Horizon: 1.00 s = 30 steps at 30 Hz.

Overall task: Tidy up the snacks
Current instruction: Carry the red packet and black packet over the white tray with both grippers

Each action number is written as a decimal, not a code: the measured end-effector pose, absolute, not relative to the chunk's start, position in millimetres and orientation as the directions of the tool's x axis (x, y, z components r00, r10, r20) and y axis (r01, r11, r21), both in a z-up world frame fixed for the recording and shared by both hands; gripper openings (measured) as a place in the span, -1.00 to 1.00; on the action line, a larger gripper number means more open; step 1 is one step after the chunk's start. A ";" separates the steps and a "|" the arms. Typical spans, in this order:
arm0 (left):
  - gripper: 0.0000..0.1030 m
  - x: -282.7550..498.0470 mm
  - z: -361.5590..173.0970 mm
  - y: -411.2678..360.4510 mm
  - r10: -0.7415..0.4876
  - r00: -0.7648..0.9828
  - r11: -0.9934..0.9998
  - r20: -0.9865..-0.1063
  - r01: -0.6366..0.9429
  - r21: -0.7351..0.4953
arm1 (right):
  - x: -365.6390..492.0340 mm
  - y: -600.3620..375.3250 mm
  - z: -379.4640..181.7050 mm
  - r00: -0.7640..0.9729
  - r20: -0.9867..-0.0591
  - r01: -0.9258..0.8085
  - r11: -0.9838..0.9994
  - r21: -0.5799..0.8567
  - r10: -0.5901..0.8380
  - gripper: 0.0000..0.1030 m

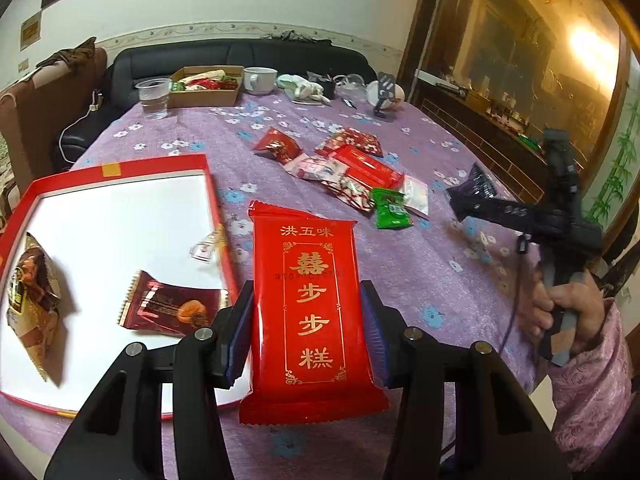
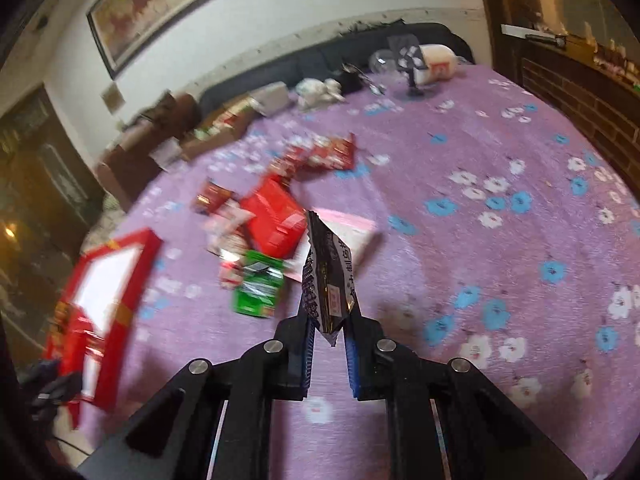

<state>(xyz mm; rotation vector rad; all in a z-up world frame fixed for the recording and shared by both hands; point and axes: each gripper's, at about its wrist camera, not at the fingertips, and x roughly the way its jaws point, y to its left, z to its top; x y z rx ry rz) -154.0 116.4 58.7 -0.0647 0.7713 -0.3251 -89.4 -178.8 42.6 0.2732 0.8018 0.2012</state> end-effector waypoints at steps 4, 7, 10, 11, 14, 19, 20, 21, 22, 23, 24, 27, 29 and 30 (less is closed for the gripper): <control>-0.08 -151.6 59.7 135.8 -0.294 0.688 0.956 -0.664 0.226 -0.189 | -88.7 -154.0 56.5 0.673 -0.658 -0.135 0.931 0.339 0.337 -0.73; -0.08 -149.7 60.1 152.3 -0.276 0.700 0.961 -0.658 0.192 -0.199 | -89.2 -120.6 63.1 0.662 -0.652 -0.200 0.926 0.321 0.369 -0.73; -0.07 -148.9 60.0 171.2 -0.252 0.713 0.967 -0.654 0.153 -0.205 | -88.5 -83.2 66.3 0.631 -0.652 -0.273 0.908 0.319 0.419 -0.74; -0.07 -148.7 59.9 175.9 -0.244 0.717 0.968 -0.653 0.143 -0.206 | -89.1 -70.5 67.1 0.624 -0.652 -0.296 0.903 0.311 0.429 -0.74; -0.07 -149.2 58.0 193.9 -0.218 0.725 0.972 -0.654 0.103 -0.211 | -89.8 -37.1 66.8 0.595 -0.655 -0.357 0.883 0.303 0.466 -0.74; -0.07 -151.4 52.3 221.4 -0.172 0.734 0.976 -0.657 0.036 -0.215 | -93.9 23.0 64.8 0.539 -0.666 -0.460 0.842 0.281 0.516 -0.74; -0.07 -152.4 51.1 226.5 -0.161 0.737 0.977 -0.657 0.024 -0.213 | -95.0 35.6 63.8 0.525 -0.668 -0.481 0.832 0.278 0.527 -0.74; -0.07 -152.9 50.1 230.3 -0.152 0.738 0.977 -0.657 0.014 -0.211 | -95.8 42.1 62.8 0.517 -0.671 -0.492 0.826 0.276 0.532 -0.74; -0.07 -153.5 49.0 233.9 -0.144 0.739 0.978 -0.658 0.004 -0.210 | -96.9 53.1 61.0 0.504 -0.675 -0.508 0.817 0.271 0.538 -0.74; -0.07 -153.9 47.7 237.8 -0.137 0.739 0.978 -0.660 -0.006 -0.209 | -98.0 62.6 58.9 0.493 -0.679 -0.522 0.809 0.268 0.544 -0.74; -0.07 -154.2 46.7 240.7 -0.132 0.739 0.978 -0.661 -0.011 -0.207 | -98.8 67.2 57.3 0.485 -0.682 -0.530 0.805 0.268 0.547 -0.74; -0.07 -155.7 43.3 248.1 -0.117 0.737 0.979 -0.666 -0.025 -0.200 | -99.6 86.4 49.4 0.455 -0.695 -0.553 0.788 0.270 0.557 -0.74; -0.07 -156.2 41.0 252.6 -0.112 0.735 0.979 -0.669 -0.035 -0.202 | -102.1 94.9 44.5 0.437 -0.703 -0.562 0.780 0.274 0.562 -0.74; -0.07 -156.0 40.2 254.2 -0.114 0.735 0.978 -0.669 -0.035 -0.206 | -103.3 96.8 43.5 0.433 -0.705 -0.566 0.778 0.272 0.561 -0.74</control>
